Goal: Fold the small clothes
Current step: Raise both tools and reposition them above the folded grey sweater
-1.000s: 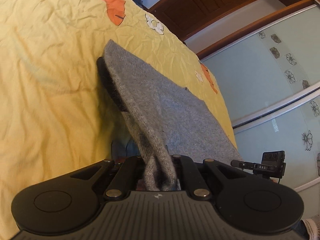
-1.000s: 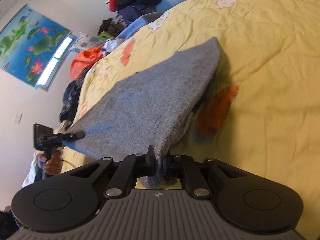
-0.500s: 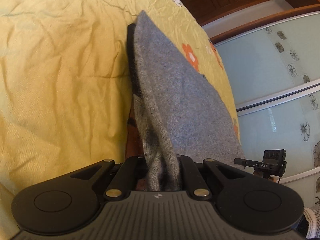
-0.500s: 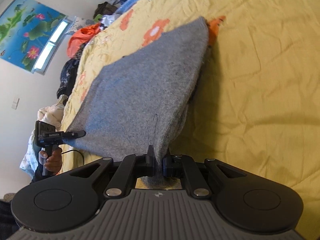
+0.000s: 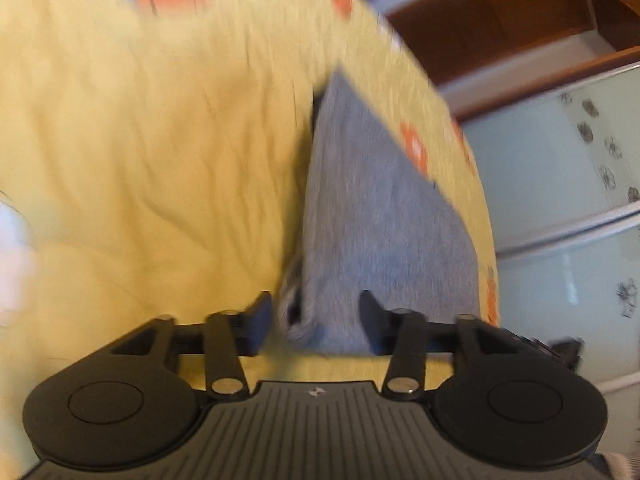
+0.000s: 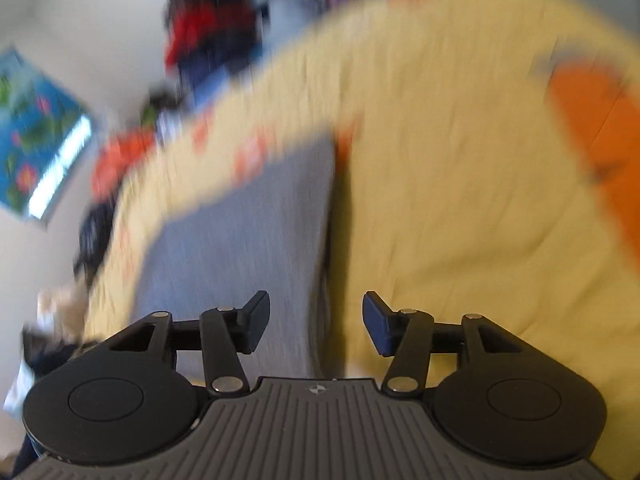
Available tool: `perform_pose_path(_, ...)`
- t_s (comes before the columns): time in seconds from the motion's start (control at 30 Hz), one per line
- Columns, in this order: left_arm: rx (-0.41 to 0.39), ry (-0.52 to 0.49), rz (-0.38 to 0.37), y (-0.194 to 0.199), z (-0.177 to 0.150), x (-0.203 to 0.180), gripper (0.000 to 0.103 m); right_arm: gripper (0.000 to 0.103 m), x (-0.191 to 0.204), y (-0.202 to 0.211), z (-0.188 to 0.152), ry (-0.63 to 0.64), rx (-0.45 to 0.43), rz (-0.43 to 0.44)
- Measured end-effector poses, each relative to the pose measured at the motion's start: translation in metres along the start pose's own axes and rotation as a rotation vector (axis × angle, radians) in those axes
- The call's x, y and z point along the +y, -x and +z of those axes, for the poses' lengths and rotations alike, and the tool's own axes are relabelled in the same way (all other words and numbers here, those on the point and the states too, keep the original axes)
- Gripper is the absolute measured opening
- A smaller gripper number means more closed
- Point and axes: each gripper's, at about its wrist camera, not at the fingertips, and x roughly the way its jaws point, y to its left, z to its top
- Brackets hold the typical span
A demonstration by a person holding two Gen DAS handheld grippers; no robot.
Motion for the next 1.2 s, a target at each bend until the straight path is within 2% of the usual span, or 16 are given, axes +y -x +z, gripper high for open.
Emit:
perform_pose_path(0.1,-0.291,-0.151,0.219,0.041,0.012,-0.046,0.059,0.060,0.030,0.006,0.016,0.060,-0.187,-0.078)
perform_pose_path(0.17,-0.452,-0.286,0.316,0.031,0.020,-0.090,0.059,0.064,0.062,-0.019,0.024,0.149,-0.262,-0.132)
perform_pose_path(0.23,-0.526,-0.394,0.353,-0.004,0.024,-0.126,0.062,0.069,0.094,-0.060,0.025,0.270,-0.312,-0.217)
perform_pose_path(0.37,-0.482,-0.504,0.401,-0.115,0.033,-0.164,0.062,0.070,0.121,-0.151,0.024,0.443,-0.253,-0.347)
perform_pose_path(0.47,-0.435,-0.522,0.485,-0.185,0.037,-0.158,0.062,0.070,0.116,-0.201,0.026,0.455,-0.194,-0.448)
perform_pose_path(0.53,-0.385,-0.509,0.527,-0.212,0.043,-0.146,0.062,0.070,0.113,-0.217,0.023,0.462,-0.193,-0.496)
perform_pose_path(0.6,-0.353,-0.524,0.568,-0.226,0.045,-0.134,0.067,0.084,0.107,-0.225,0.021,0.462,-0.204,-0.528)
perform_pose_path(0.63,-0.363,-0.547,0.568,-0.226,0.040,-0.130,0.074,0.088,0.103,-0.227,0.021,0.444,-0.220,-0.531)
perform_pose_path(0.73,-0.379,-0.543,0.524,-0.218,0.038,-0.117,0.076,0.096,0.084,-0.223,0.028,0.334,-0.232,-0.494)
perform_pose_path(0.83,-0.380,-0.548,0.543,-0.223,0.043,-0.121,0.078,0.100,0.088,-0.228,0.030,0.362,-0.209,-0.508)
perform_pose_path(0.87,-0.380,-0.544,0.549,-0.223,0.044,-0.122,0.078,0.097,0.088,-0.226,0.032,0.352,-0.202,-0.498)
perform_pose_path(0.93,-0.391,-0.538,0.590,-0.218,0.042,-0.127,0.076,0.081,0.091,-0.210,0.032,0.308,-0.212,-0.483)
perform_pose_path(1.0,-0.456,-0.537,0.655,-0.197,0.028,-0.141,0.075,0.079,0.105,-0.183,0.025,0.277,-0.254,-0.387)
perform_pose_path(1.03,-0.500,-0.550,0.616,-0.183,0.014,-0.149,0.076,0.080,0.115,-0.171,0.017,0.301,-0.275,-0.319)
perform_pose_path(1.1,-0.529,-0.610,0.529,-0.166,-0.016,-0.162,0.076,0.086,0.133,-0.167,0.000,0.384,-0.251,-0.282)
perform_pose_path(1.2,-0.416,-0.678,0.514,-0.178,-0.046,-0.163,0.077,0.085,0.142,-0.191,-0.023,0.498,-0.148,-0.342)
